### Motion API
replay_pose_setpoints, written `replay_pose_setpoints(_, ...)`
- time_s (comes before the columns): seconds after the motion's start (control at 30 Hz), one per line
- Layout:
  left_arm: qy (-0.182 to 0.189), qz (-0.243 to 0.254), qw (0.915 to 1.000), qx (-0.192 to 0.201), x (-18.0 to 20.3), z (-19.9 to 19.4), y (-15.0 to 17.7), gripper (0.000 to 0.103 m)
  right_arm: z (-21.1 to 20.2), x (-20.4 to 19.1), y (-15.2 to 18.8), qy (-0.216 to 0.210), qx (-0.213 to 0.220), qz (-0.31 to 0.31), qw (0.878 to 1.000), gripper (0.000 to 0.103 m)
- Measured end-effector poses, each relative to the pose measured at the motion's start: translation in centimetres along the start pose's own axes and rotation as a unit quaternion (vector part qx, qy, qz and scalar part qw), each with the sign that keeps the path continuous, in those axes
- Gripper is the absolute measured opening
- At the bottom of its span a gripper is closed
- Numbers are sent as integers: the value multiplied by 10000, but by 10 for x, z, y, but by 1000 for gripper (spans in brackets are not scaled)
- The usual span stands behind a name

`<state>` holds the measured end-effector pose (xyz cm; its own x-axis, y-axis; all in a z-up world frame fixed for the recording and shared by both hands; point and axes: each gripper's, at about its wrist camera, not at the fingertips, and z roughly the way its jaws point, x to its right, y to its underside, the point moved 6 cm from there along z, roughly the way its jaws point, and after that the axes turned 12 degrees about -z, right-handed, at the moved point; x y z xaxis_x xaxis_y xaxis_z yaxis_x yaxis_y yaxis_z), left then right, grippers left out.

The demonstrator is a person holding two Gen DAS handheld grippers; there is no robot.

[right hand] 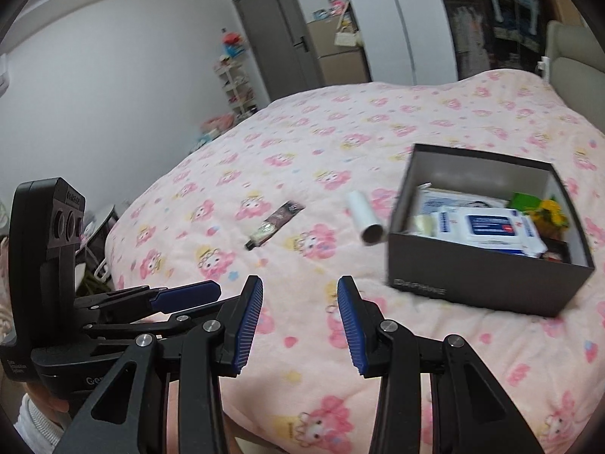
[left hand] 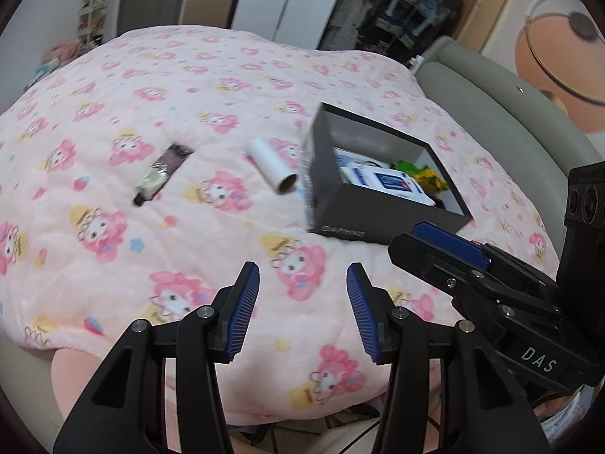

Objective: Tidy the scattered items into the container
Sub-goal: 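Withdraw the right tool from the box, then move the right tool toward the brown hand-cream tube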

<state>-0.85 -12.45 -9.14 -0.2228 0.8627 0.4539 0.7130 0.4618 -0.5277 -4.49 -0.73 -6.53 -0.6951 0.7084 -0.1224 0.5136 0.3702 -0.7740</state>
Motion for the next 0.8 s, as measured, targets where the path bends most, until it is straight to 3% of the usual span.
replay_pose_setpoints(0.23, -63, -449, 9989, 78, -35, 8, -6, 49, 36, -9, -9, -99, -144, 60, 9998, 37)
replay_pose_setpoints(0.43, -45, -813, 9967, -20, -68, 29, -1, 49, 70, -9, 1, -171, -516, 140, 9984, 37)
replay_pose_setpoints(0.63, -72, -948, 9955, -31, -89, 55, -22, 49, 99, -14, -14, -68, -570, -48, 9983, 37)
replay_pose_setpoints(0.73, -255, -1062, 9940, 36, -103, 74, -42, 49, 120, -12, -23, 23, -629, -120, 9979, 37)
replay_pose_setpoints(0.8, -618, -1138, 9915, 124, -116, 93, -59, 50, 134, -11, -29, 71, -675, -175, 9975, 37)
